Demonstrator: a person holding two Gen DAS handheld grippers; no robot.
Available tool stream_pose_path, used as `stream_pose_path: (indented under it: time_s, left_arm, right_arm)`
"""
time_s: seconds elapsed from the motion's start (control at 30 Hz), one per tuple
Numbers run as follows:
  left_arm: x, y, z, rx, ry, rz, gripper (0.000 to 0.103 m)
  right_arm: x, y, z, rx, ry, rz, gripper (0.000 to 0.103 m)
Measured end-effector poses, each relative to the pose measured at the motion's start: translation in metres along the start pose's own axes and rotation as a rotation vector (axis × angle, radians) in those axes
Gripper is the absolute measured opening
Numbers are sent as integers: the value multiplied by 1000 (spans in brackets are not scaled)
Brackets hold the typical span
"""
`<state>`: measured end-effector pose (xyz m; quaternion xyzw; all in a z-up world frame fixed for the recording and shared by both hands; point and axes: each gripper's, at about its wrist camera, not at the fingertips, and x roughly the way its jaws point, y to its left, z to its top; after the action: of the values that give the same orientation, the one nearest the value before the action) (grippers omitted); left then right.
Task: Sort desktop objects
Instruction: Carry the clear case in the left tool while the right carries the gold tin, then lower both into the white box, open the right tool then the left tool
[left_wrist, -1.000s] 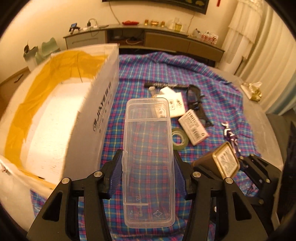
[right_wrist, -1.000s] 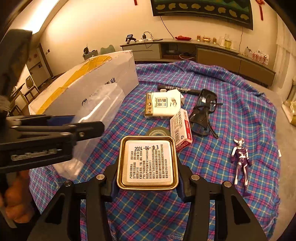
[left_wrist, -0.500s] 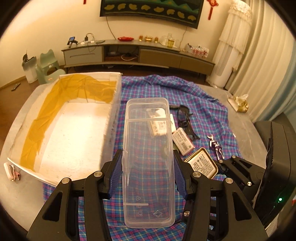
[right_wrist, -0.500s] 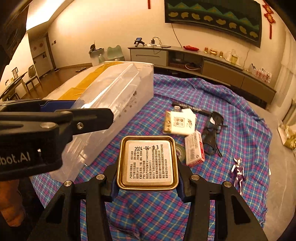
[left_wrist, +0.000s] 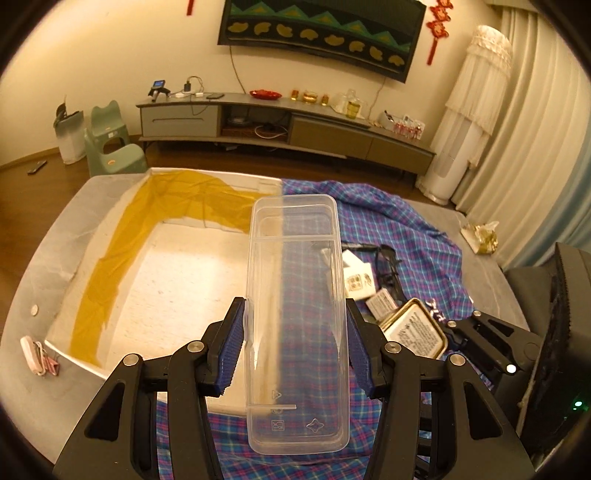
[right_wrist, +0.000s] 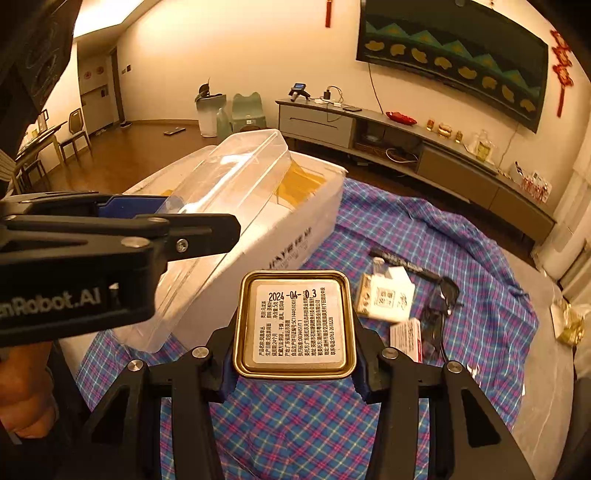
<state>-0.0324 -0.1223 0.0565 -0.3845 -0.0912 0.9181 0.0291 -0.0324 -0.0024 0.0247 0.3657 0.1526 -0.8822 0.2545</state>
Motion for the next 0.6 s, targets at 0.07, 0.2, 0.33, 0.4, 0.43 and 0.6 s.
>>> stream_pose_path:
  time_s: [0.07,0.2,0.33,0.4,0.43,0.6]
  left_arm:
    - [0,9,3,-13,-6,-2,54]
    - [3,26,13,-37,-10,-4,54]
    - [7,39,20,-45,-13,3,54]
    - [10,44,24,-47,-13,5,54]
    - [12,48,26,-50,-13,8,54]
    - [30,72,37,-89,15,-3,54]
  right_arm:
    - [1,4,7,-11,-2,1,50]
    - [4,12,20,-35,-2,0,50]
    - [11,18,32,-41,4,10,50]
    - [15,23,38,-54,7,11,50]
    - [17,25,40,-59,9,11,50]
    - [29,39,54,-99,19,15,50]
